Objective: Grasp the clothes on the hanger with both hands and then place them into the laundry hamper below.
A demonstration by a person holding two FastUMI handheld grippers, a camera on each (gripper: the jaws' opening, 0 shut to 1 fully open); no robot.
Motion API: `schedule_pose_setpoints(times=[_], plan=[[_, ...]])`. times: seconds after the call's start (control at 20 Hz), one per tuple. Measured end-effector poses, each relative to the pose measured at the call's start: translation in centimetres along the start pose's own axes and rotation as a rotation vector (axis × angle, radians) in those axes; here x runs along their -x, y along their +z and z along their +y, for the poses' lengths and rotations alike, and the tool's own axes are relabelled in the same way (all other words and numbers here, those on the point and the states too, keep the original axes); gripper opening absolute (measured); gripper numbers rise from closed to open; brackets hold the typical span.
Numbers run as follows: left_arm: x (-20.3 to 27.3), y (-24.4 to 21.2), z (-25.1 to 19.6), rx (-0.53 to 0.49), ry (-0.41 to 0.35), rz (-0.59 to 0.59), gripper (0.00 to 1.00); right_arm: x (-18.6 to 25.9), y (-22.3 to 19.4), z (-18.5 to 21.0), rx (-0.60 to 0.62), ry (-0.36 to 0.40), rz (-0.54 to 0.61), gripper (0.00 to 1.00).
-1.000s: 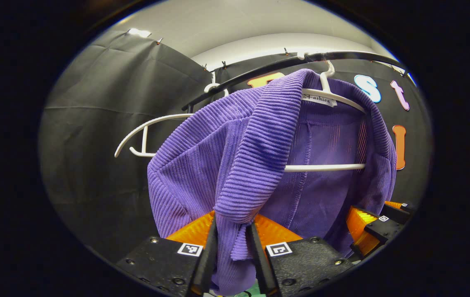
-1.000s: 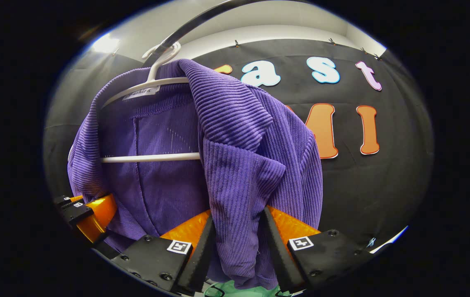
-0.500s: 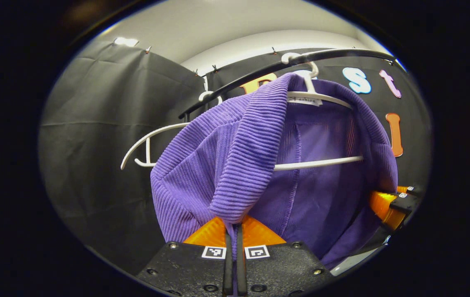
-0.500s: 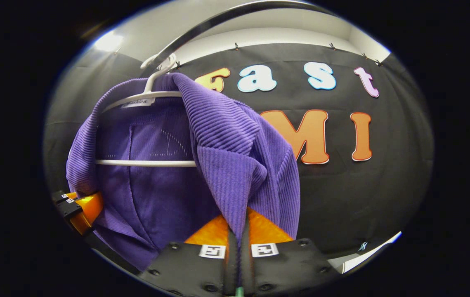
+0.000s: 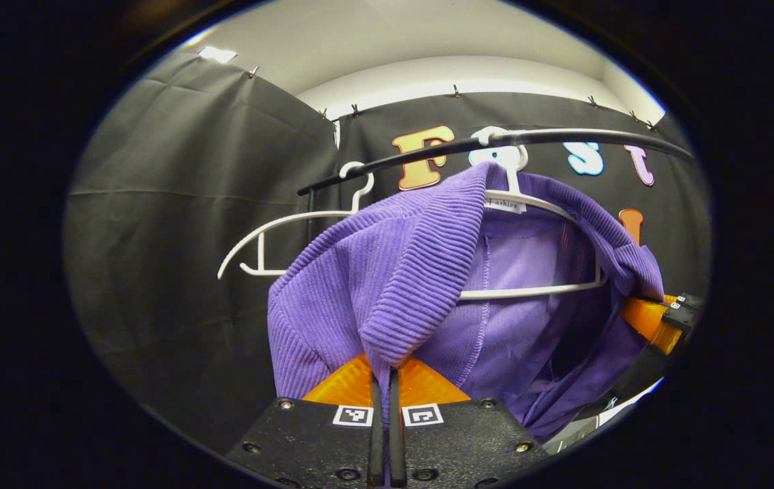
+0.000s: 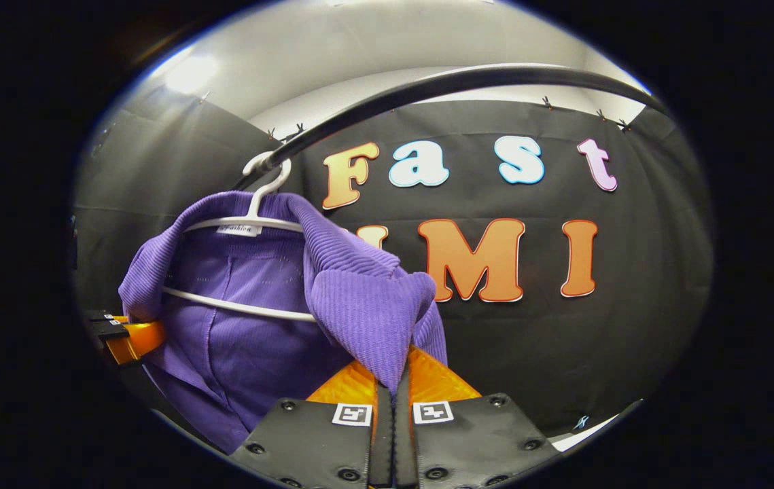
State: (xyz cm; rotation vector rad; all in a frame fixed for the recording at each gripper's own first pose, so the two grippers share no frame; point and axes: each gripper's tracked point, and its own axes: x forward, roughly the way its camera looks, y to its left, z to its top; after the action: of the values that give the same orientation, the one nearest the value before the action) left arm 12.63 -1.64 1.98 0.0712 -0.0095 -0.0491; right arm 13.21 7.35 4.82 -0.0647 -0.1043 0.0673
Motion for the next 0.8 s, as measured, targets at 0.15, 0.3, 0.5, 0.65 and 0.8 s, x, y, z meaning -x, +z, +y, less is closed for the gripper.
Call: schedule_pose_setpoints(times=[0.15, 0.3, 0.5, 0.65, 0.8], plan=[[0.8, 1.7, 1.4, 0.016, 0.005, -0.010, 0.03, 0.4, 1.7, -2.0, -0.010, -0.031, -0.020, 0.09], [1.1, 4.1, 4.0, 0.003, 0.022, -0.051, 0.03, 1.1, 3.5, -3.4, 0.033, -0.080, -0.058, 0.09], [1.1, 6.7, 7.0, 0.008, 0.061, -0.089, 0.03, 0.9, 6.1, -5.9, 0.133, -0.168, -0.132, 0.09], [1.2, 9.0, 7.2, -0.010, 0.057, -0.138, 0.02, 0.7, 7.8, -6.5, 0.204, -0.203, -0.172, 0.09], [0.7, 11.4, 8.3, -0.025, 0.053, -0.173, 0.03, 0.6, 8.8, -7.1, 0.263, -0.231, -0.200, 0.09]])
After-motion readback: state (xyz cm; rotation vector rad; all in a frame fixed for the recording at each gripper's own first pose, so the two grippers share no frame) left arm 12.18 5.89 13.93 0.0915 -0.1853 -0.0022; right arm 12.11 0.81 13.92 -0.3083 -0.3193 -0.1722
